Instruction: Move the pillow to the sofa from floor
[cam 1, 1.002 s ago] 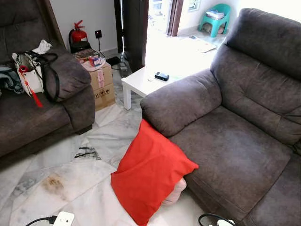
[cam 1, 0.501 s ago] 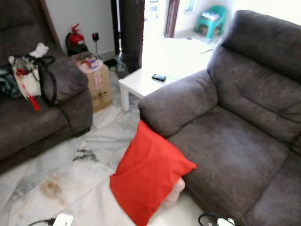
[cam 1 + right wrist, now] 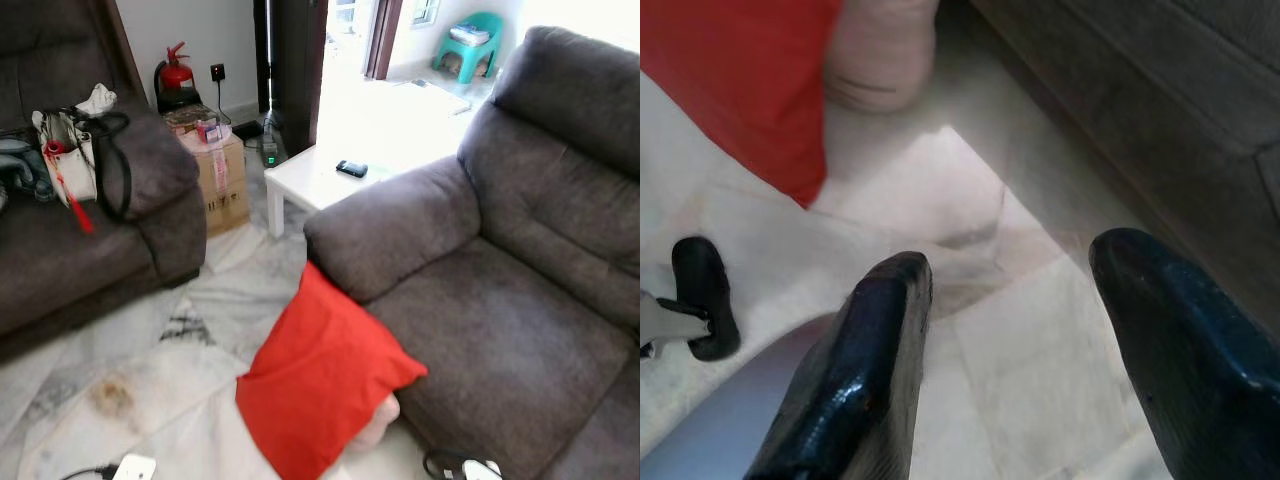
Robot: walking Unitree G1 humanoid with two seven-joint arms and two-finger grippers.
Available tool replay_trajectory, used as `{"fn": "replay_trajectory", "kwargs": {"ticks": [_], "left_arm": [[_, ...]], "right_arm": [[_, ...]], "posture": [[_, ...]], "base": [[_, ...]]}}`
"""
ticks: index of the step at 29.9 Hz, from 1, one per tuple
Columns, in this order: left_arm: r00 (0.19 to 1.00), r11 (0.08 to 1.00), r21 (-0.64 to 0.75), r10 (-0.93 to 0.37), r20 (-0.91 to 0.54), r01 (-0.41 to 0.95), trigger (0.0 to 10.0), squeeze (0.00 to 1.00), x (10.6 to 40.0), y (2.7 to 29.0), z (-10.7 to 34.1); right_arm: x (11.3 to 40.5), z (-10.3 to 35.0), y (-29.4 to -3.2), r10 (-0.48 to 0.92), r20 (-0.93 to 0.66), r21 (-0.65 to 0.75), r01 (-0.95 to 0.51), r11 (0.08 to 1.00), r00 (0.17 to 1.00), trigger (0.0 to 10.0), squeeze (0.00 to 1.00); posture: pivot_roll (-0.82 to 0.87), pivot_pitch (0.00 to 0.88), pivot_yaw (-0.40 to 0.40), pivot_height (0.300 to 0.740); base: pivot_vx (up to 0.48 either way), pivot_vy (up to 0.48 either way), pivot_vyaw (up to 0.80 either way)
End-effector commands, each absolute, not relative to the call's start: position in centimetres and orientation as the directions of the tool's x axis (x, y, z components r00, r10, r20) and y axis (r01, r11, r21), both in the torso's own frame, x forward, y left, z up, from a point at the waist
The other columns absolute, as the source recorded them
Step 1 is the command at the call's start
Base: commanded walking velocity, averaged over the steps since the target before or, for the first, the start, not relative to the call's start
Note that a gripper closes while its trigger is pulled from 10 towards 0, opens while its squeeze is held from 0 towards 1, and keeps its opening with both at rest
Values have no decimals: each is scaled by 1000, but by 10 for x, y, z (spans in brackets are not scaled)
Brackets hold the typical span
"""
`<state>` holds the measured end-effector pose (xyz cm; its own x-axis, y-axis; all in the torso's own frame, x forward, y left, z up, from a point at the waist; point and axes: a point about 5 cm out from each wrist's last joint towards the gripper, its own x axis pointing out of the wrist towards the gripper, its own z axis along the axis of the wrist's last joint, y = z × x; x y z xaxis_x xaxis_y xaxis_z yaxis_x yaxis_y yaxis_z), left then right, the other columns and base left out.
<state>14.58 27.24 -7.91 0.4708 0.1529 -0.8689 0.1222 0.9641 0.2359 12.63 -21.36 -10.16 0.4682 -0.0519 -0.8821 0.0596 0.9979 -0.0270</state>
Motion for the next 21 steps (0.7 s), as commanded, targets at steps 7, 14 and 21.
{"fn": "replay_trajectory", "kwargs": {"ticks": [7, 14, 21], "left_arm": [[463, 965, 232, 150, -873, 126, 10000, 0, 143, 272, -80], [463, 965, 232, 149, -874, 127, 10000, 0, 143, 272, -80], [463, 964, 232, 148, -874, 128, 10000, 0, 143, 273, -80]], "right_arm": [[122, -103, -216, -61, -887, -29, 78, 997, 458, 10000, 0], [122, -103, -216, -60, -887, -29, 75, 997, 458, 10000, 0], [122, -103, -216, -59, -886, -27, 75, 997, 459, 10000, 0]], "posture": [[23, 51, -66, 740], [23, 51, -66, 740], [23, 52, -66, 740]], "base": [[252, 0, 0], [252, 0, 0], [253, 0, 0]]}}
